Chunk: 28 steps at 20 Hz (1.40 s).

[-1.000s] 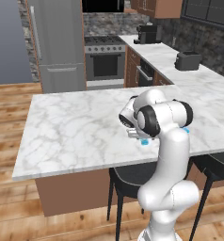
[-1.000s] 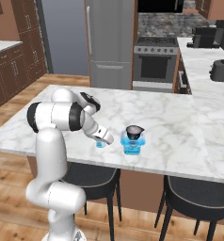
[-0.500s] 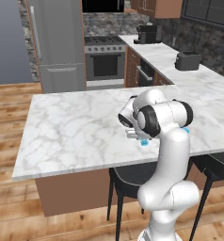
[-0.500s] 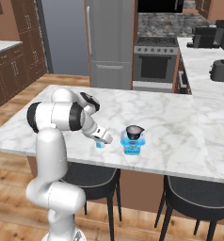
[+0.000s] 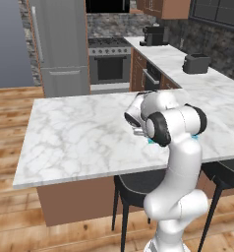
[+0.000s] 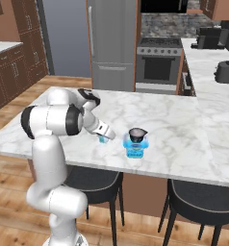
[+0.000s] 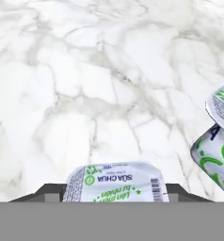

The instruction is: Stack the yogurt containers by placing the smaller containers on top of the larger containers.

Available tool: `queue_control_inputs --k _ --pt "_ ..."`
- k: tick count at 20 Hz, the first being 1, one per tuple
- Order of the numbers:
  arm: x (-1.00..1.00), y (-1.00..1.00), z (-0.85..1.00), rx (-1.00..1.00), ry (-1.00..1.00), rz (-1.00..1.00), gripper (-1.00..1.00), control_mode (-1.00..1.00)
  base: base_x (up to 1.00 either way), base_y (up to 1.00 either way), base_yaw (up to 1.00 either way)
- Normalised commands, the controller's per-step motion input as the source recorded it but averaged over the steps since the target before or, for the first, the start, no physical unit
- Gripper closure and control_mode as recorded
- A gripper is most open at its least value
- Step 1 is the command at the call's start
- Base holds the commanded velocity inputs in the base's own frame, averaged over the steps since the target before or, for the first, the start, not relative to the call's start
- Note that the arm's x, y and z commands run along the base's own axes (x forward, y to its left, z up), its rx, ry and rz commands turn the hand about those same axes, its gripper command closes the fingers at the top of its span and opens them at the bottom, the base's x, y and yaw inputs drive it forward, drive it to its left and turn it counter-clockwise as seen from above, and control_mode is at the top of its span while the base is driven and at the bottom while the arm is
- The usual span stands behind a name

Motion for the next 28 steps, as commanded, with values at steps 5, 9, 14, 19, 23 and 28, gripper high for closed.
queue_control_inputs --k 5,9,14,19,23,28 --pt "-0.02 -0.01 0.60 0.00 -0.16 0.00 1.00 -1.00 0.00 0.00 0.00" --pt "-0.14 -0.01 0.68 0.05 -0.07 0.00 1.00 -1.00 0.00 0.00 0.00" --pt "-0.19 0.00 0.84 0.11 -0.01 0.00 1.00 -1.00 0.00 0.00 0.00" --pt "-0.22 0.00 1.00 0.11 -0.03 0.00 1.00 -1.00 0.00 0.00 0.00" --pt "-0.33 0.00 1.00 0.09 -0.04 0.00 1.00 -1.00 0.00 0.00 0.00" --pt "-0.30 0.11 1.00 0.02 -0.05 -0.02 1.00 -1.00 0.00 0.00 0.00"
